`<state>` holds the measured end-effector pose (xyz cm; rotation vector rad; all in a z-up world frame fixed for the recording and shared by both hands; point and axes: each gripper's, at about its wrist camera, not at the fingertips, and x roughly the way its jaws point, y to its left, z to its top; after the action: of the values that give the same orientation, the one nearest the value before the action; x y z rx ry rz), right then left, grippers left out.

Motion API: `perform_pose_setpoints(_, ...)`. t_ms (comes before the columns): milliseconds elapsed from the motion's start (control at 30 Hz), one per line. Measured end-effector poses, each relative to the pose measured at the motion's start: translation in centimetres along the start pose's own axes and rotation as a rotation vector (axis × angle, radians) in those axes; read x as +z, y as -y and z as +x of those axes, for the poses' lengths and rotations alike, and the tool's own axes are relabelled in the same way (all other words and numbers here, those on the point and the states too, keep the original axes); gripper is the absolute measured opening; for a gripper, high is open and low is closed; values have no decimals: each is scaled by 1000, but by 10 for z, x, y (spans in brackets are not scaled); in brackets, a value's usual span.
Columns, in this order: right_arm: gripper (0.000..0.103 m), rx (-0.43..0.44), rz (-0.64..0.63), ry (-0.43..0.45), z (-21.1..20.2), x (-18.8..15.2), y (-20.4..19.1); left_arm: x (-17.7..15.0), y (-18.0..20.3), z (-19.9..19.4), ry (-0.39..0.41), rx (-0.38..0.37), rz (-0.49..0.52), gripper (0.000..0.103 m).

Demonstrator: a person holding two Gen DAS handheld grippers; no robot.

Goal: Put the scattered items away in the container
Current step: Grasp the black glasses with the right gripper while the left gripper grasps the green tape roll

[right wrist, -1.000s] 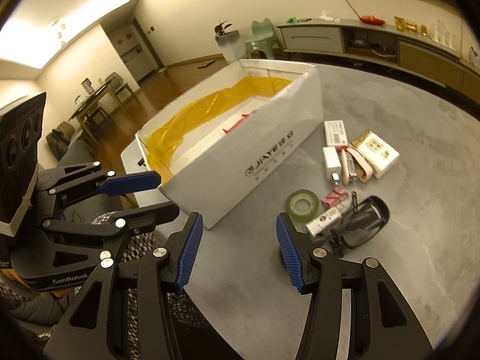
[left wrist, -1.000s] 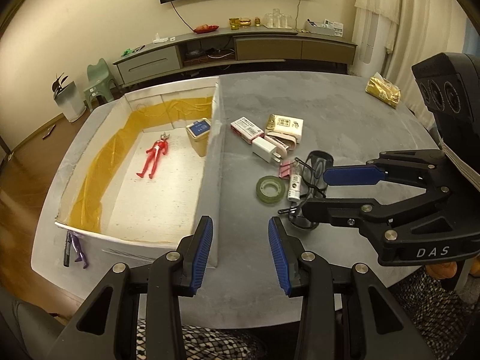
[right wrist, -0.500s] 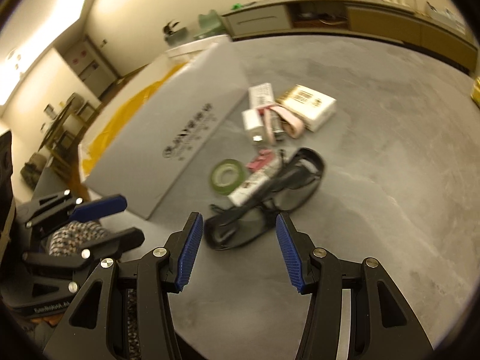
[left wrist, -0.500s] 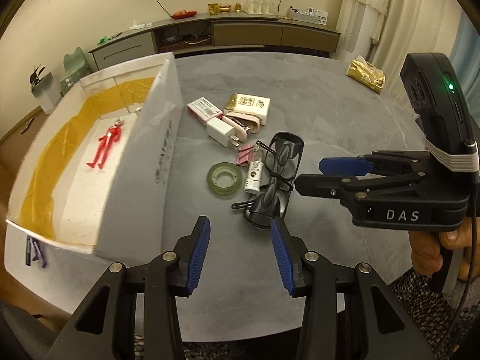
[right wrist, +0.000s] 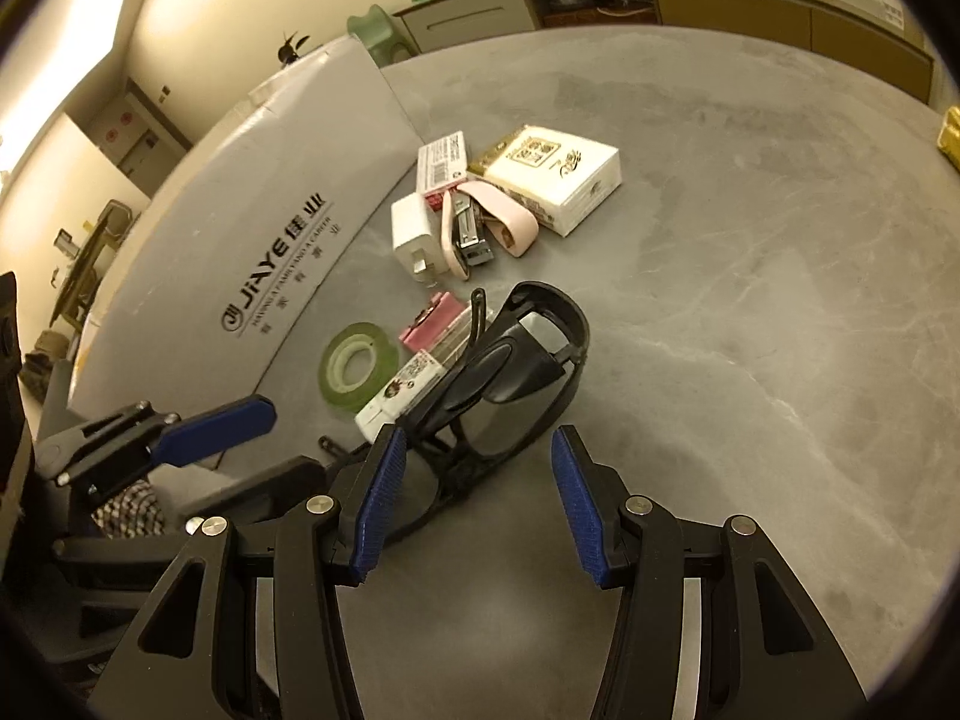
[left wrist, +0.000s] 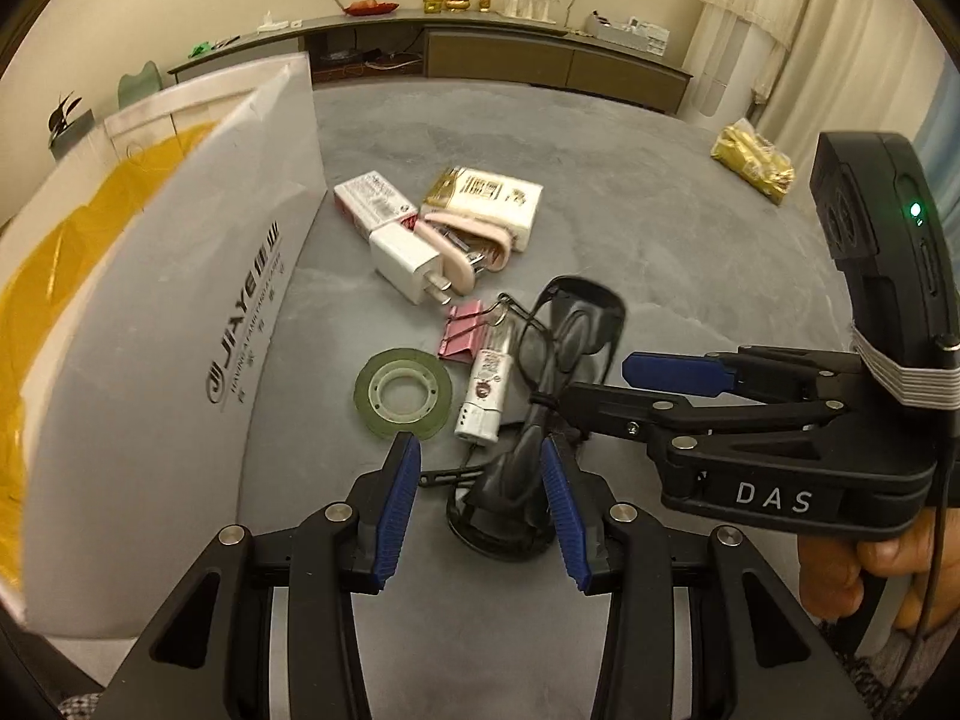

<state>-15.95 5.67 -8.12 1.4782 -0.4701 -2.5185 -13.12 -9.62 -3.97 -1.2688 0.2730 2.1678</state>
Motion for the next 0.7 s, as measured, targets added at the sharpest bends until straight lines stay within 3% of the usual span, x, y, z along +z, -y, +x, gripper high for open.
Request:
perform_pose_setpoints(167, 54, 14, 5, -4, 8, 0, -1, -7, -4, 21, -14, -42, -58, 44)
perform_pose_setpoints(333, 54, 4, 47, 7, 5, 2, 7, -13, 11, 24, 8, -182, -27, 49)
perform_pose_setpoints(400, 55, 38, 73, 7, 3, 3, 12, -16, 10, 23, 6, -233, -42, 49)
perform_pose_setpoints(600, 55, 83, -13, 27, 2, 4, -7, -21, -24, 2, 70, -244, -184, 49)
perform_pose_setpoints(700, 55, 55, -76, 26, 15, 6, -19, -22, -33, -6, 86, -180, -185, 49)
